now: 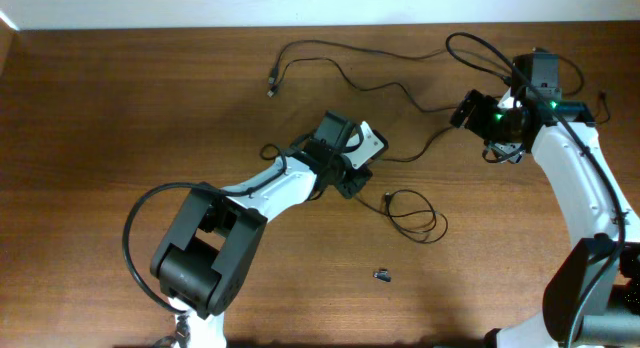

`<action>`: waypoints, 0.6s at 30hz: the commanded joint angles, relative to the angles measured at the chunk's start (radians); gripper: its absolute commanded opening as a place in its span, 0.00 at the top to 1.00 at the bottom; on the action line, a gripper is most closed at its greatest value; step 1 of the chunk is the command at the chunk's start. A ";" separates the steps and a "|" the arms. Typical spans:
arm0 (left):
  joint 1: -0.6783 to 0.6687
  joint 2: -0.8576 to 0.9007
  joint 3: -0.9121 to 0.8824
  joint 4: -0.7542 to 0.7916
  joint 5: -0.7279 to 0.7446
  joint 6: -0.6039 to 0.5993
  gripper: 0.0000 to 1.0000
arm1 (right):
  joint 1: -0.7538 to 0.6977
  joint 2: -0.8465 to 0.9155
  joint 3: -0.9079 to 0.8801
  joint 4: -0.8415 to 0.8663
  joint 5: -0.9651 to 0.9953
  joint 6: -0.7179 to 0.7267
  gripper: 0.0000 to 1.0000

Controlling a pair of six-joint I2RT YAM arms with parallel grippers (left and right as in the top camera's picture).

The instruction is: Untangle cables

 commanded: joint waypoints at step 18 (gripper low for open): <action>0.055 -0.555 0.055 -0.135 -0.265 0.061 1.00 | 0.047 0.005 -0.009 0.048 -0.730 0.519 0.01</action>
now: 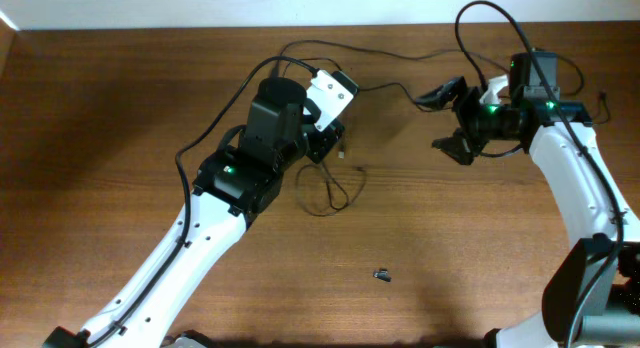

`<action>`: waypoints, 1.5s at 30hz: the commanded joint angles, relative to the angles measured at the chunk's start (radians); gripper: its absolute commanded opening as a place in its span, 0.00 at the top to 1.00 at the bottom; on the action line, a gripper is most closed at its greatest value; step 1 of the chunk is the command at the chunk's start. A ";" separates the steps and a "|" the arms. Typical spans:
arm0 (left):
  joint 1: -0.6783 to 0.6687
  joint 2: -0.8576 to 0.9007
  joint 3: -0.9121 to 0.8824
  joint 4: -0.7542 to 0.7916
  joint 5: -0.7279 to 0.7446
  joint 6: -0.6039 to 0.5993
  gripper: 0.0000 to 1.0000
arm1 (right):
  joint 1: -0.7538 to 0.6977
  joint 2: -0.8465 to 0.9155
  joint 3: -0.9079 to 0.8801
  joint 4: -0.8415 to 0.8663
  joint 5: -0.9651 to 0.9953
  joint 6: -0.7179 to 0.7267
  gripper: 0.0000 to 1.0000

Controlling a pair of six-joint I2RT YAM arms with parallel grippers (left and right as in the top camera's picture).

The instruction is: Untangle cables

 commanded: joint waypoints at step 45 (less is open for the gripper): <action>-0.071 0.097 0.005 -0.281 0.106 -0.089 1.00 | 0.159 0.007 -0.006 0.398 0.447 0.561 0.03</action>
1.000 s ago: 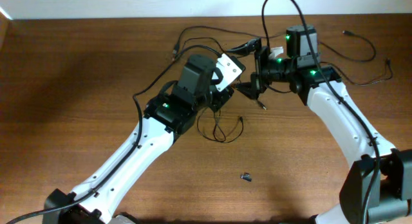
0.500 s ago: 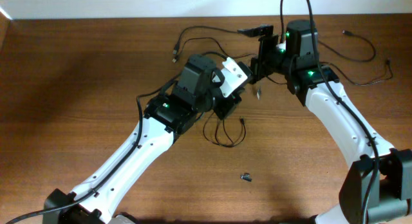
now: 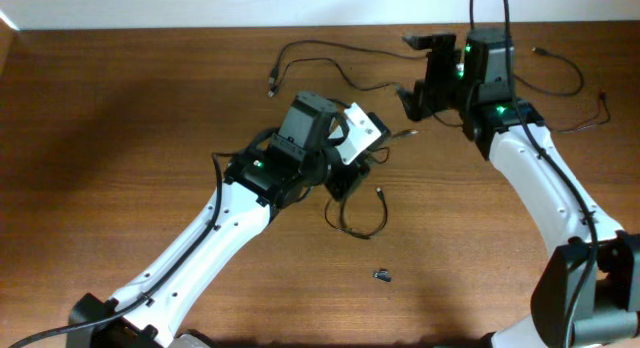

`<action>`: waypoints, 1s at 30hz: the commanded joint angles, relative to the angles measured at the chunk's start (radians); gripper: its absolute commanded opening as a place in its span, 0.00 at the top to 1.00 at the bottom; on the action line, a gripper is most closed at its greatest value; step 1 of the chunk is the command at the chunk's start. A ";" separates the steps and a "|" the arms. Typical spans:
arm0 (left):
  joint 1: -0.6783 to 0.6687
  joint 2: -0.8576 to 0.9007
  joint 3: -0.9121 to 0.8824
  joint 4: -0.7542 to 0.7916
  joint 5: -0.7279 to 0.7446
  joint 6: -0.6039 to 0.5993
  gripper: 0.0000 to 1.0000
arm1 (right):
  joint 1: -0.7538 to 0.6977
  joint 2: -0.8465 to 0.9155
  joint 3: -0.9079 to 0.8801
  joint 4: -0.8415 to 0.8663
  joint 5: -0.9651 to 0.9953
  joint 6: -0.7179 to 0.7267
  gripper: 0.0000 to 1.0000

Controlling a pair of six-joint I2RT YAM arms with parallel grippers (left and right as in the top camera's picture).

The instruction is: Untangle cables

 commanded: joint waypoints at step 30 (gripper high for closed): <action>-0.002 0.114 0.000 -0.047 -0.016 -0.009 1.00 | 0.174 0.430 0.001 0.021 0.314 -0.196 0.50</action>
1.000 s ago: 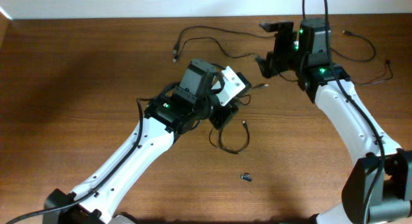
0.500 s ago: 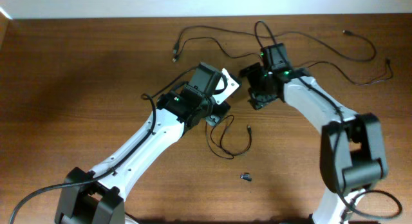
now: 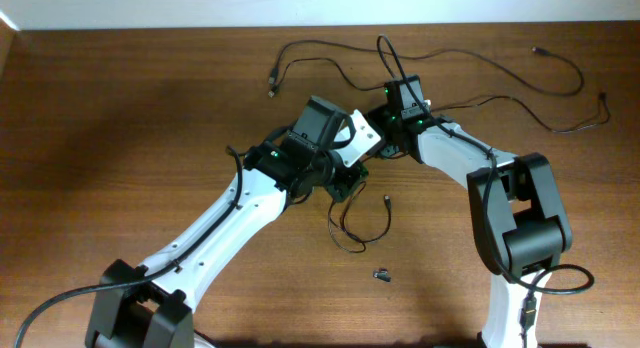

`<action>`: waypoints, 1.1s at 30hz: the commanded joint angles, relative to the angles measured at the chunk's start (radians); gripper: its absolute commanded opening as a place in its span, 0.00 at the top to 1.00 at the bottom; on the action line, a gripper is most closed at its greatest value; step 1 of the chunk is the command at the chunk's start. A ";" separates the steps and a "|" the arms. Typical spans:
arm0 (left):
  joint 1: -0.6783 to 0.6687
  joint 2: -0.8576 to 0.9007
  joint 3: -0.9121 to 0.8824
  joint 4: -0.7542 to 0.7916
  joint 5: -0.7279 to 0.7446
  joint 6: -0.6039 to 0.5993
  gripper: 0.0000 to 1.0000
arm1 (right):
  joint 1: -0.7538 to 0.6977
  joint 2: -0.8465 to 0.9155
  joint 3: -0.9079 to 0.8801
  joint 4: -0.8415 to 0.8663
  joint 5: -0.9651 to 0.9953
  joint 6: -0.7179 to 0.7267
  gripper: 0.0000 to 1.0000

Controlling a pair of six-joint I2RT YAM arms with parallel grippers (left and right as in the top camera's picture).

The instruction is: Untangle cables

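Observation:
Thin black cables lie across the far half of the table. One long cable [image 3: 330, 50] runs from a plug [image 3: 272, 89] at the back left toward the back right. A small loop of cable [image 3: 362, 220] trails from under my left gripper [image 3: 347, 181], which looks shut on it near the table's middle. The loop's free plug [image 3: 386, 199] rests on the wood. My right gripper [image 3: 376, 124] sits right beside the left wrist's white camera housing. Its fingers are hidden under its own wrist. A cable rises from there toward the back.
More black cable [image 3: 560, 86] curls over the back right corner with small plugs at its ends. A small dark piece [image 3: 383, 276] lies on the wood in front of the loop. The right arm's elbow [image 3: 520, 203] is folded over the right middle.
My right gripper has moved from the back edge down and left until it sits against the left wrist. The left gripper and its loop have stayed in about the same place.
At first my left gripper was at mid-table by a loop and the right was at the far right among cable. Then the left was further back left with the loop under it. Later it was back at the middle, the right at the back edge, now beside it.

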 commanded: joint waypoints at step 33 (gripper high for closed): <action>-0.002 0.000 0.000 -0.125 -0.076 -0.006 1.00 | -0.072 0.030 0.001 -0.009 0.122 -0.156 0.96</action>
